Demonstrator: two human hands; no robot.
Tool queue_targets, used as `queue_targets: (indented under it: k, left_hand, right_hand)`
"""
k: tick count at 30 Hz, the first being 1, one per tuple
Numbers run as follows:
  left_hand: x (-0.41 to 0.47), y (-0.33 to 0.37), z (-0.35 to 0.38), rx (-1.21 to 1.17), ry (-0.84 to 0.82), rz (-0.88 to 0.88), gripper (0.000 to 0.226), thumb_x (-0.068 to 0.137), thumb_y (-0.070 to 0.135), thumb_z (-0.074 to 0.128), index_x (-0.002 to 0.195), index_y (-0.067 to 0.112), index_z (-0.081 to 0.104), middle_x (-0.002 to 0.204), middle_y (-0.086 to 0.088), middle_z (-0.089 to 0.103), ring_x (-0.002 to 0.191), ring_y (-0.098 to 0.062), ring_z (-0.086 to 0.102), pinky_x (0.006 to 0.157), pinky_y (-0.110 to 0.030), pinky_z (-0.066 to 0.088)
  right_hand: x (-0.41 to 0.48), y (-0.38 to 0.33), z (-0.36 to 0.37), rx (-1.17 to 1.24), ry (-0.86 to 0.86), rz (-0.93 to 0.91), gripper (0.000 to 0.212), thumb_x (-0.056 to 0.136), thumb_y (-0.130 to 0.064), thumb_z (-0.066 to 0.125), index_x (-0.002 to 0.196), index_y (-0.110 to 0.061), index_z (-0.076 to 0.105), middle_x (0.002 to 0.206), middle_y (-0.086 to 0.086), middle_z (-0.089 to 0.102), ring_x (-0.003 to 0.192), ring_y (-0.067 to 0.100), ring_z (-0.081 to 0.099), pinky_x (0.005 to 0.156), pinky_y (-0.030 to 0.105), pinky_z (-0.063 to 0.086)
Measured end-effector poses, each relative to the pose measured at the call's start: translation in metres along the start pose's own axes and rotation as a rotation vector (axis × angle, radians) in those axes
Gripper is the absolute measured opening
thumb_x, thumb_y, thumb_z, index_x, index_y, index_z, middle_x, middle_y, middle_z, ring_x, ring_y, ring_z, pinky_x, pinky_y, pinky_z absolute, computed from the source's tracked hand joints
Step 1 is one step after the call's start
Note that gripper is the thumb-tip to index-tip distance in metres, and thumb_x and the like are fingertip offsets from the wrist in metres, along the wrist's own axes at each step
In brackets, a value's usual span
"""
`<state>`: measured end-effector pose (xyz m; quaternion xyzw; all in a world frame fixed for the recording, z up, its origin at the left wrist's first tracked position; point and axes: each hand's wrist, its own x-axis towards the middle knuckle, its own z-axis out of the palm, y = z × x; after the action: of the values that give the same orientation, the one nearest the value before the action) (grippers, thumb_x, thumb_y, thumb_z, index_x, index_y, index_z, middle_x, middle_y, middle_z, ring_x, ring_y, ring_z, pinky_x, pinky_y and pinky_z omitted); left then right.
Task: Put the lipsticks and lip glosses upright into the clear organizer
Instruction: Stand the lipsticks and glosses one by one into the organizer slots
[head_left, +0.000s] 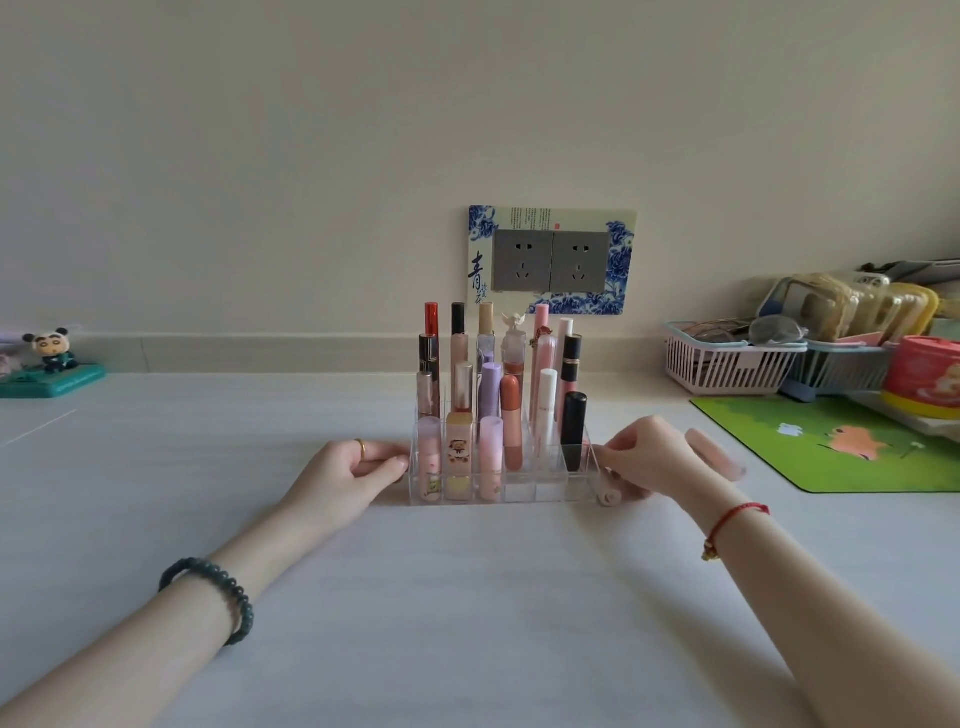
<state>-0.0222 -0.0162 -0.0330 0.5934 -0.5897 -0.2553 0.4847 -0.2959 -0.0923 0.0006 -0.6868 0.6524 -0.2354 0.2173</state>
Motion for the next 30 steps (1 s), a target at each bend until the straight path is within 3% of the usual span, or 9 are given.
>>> queue_targets:
  k: [3, 10, 14, 18, 22, 25, 27, 30]
  left_hand:
    - [0.000, 0.000, -0.001, -0.004, -0.010, 0.009, 0.016, 0.087, 0.010, 0.057, 0.089, 0.021, 0.068, 0.097, 0.006, 0.070, 0.089, -0.005, 0.063, 0.086, -0.020, 0.045]
    - [0.000, 0.000, 0.000, -0.016, 0.003, -0.001, 0.014, 0.086, 0.009, 0.058, 0.091, 0.018, 0.067, 0.098, 0.003, 0.069, 0.090, -0.008, 0.063, 0.084, -0.018, 0.044]
    - [0.000, 0.000, 0.000, -0.002, 0.005, 0.006, 0.014, 0.086, 0.010, 0.058, 0.094, 0.016, 0.068, 0.099, 0.005, 0.069, 0.081, 0.002, 0.063, 0.080, -0.013, 0.044]
    - [0.001, -0.001, 0.000, 0.009, 0.002, 0.002, 0.016, 0.086, 0.009, 0.058, 0.099, 0.011, 0.068, 0.101, 0.001, 0.069, 0.092, -0.008, 0.062, 0.084, -0.020, 0.044]
    - [0.000, -0.002, -0.002, 0.037, -0.004, 0.011, 0.018, 0.086, 0.011, 0.058, 0.101, 0.010, 0.069, 0.101, 0.000, 0.071, 0.097, -0.011, 0.064, 0.091, -0.025, 0.045]
    - [0.000, -0.001, -0.002, 0.039, -0.018, 0.027, 0.017, 0.086, 0.009, 0.058, 0.088, 0.022, 0.070, 0.085, 0.014, 0.072, 0.086, 0.001, 0.065, 0.085, -0.019, 0.046]
    - [0.000, 0.000, -0.002, 0.044, -0.022, 0.031, 0.025, 0.087, 0.008, 0.057, 0.080, 0.029, 0.067, 0.070, 0.026, 0.069, 0.077, 0.012, 0.063, 0.078, -0.012, 0.045]
    - [-0.001, 0.000, -0.002, 0.048, -0.030, 0.037, 0.026, 0.087, 0.008, 0.056, 0.080, 0.030, 0.066, 0.066, 0.031, 0.066, 0.075, 0.016, 0.061, 0.074, -0.004, 0.043]
  right_hand:
    - [0.001, -0.001, -0.003, 0.006, -0.061, 0.021, 0.033, 0.083, -0.034, 0.059, 0.086, -0.003, 0.069, 0.058, 0.004, 0.060, 0.047, 0.014, 0.053, 0.045, 0.017, 0.044]
    - [-0.002, -0.001, -0.010, -0.072, -0.135, 0.050, 0.038, 0.083, -0.035, 0.059, 0.090, 0.001, 0.069, 0.068, 0.008, 0.064, 0.051, 0.016, 0.053, 0.047, 0.019, 0.042]
    - [-0.002, -0.001, -0.010, -0.092, -0.100, 0.088, 0.037, 0.081, -0.035, 0.059, 0.085, 0.001, 0.065, 0.058, 0.004, 0.059, 0.042, 0.013, 0.047, 0.040, 0.018, 0.037]
    - [-0.001, 0.004, -0.014, -0.039, -0.020, 0.080, 0.035, 0.079, -0.037, 0.059, 0.073, -0.003, 0.065, 0.050, 0.003, 0.052, 0.039, 0.015, 0.042, 0.041, 0.019, 0.034]
    - [-0.002, 0.001, -0.023, 0.184, 0.326, -0.165, 0.028, 0.082, -0.035, 0.059, 0.086, -0.010, 0.069, 0.062, 0.001, 0.061, 0.049, 0.008, 0.050, 0.043, 0.019, 0.041]
    - [-0.016, -0.016, -0.033, 0.465, 0.597, -0.381, 0.025, 0.080, -0.027, 0.063, 0.103, -0.017, 0.060, 0.067, -0.007, 0.064, 0.053, 0.000, 0.056, 0.058, 0.013, 0.045]
    - [-0.026, -0.025, -0.034, 0.557, 0.649, -0.529, 0.030, 0.079, -0.018, 0.064, 0.107, -0.022, 0.054, 0.068, -0.011, 0.061, 0.054, -0.002, 0.057, 0.062, 0.019, 0.050]
    - [-0.038, -0.037, -0.027, 0.628, 0.584, -0.692, 0.031, 0.079, -0.008, 0.063, 0.105, -0.023, 0.052, 0.074, -0.008, 0.061, 0.060, 0.005, 0.061, 0.055, 0.026, 0.056]
